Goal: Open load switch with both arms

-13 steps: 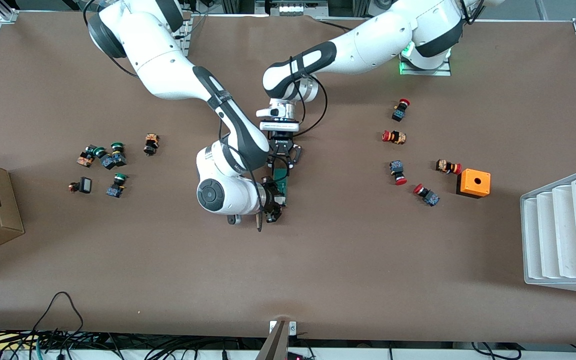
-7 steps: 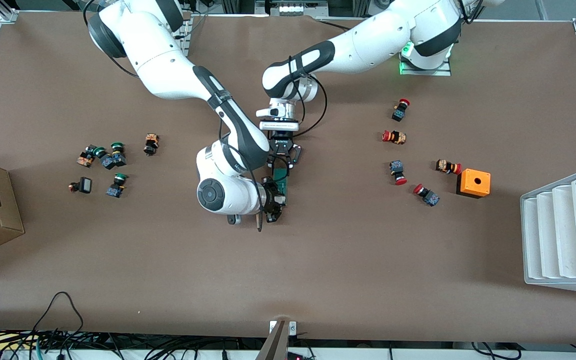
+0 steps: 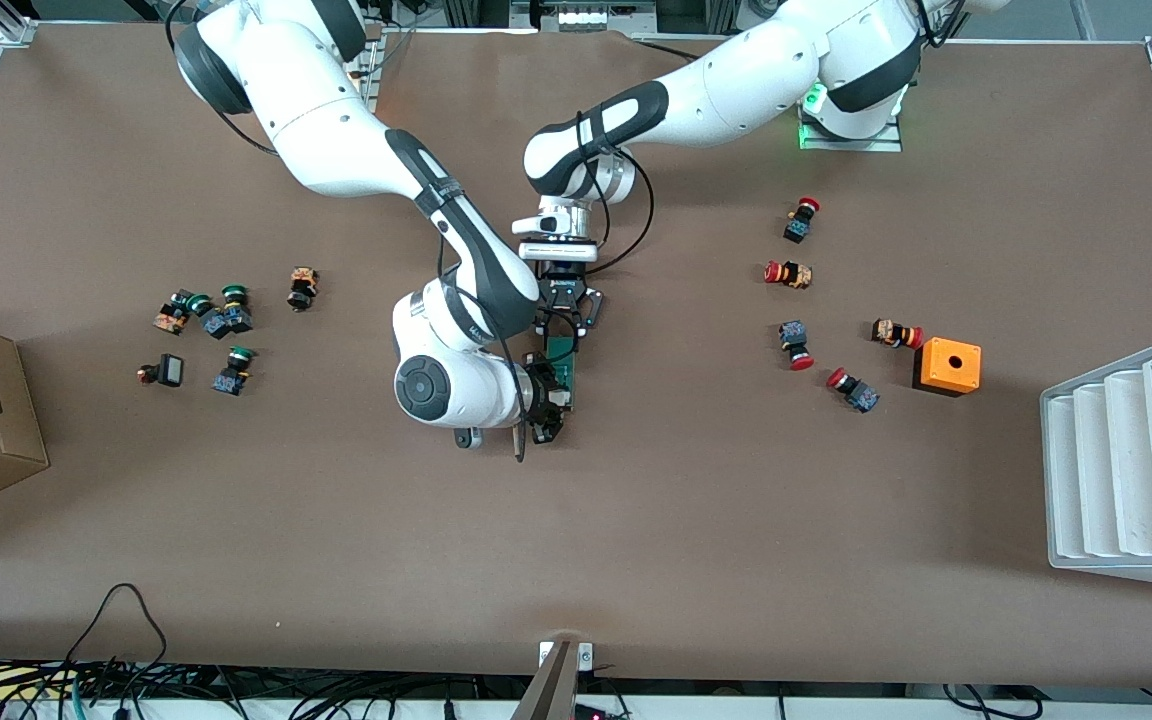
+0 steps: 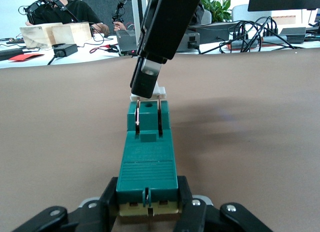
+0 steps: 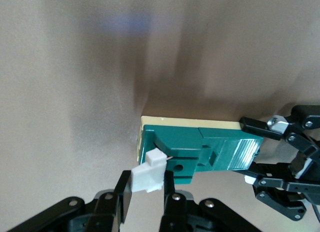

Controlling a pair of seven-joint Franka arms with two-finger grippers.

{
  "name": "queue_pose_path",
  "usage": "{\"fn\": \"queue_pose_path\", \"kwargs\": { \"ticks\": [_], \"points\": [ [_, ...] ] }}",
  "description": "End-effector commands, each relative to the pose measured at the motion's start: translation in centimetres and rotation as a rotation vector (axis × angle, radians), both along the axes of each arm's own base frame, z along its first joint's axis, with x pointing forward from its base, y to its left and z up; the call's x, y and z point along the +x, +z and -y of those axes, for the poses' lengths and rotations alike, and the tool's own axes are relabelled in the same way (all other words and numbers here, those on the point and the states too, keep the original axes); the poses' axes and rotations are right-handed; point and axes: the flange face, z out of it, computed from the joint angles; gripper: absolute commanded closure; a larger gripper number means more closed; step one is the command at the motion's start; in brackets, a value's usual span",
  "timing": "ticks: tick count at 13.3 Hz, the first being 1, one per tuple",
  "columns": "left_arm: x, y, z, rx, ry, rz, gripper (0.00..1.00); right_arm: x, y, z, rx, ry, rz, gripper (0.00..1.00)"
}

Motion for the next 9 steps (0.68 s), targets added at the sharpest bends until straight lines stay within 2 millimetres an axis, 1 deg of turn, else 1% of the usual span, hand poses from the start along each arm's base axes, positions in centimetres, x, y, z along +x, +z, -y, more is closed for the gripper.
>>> {"fn": "queue_pose_path", "kwargs": {
  "ticks": [1, 3, 6, 9],
  "points": [
    [1.5, -1.1, 1.2, -0.020, -0.030, -0.013, 0.97, -1.5, 1.9, -0.1, -0.023, 0.029, -0.033, 0.72],
    [1.6, -1.0, 1.3, -0.020, -0.029, -0.011, 0.97, -1.6, 2.2, -0.3, -0.022, 0.032, -0.030, 0.72],
    [1.5, -1.2, 1.2, -0.018, -0.029, -0.015, 0.97, -2.0, 1.9, -0.5, -0.027, 0.037, -0.036, 0.72],
    [1.6, -1.3, 1.2, -0.017, -0.027, -0.015, 0.97, -2.5, 2.3, -0.2, -0.038, 0.051, -0.036, 0.72]
  ]
}}
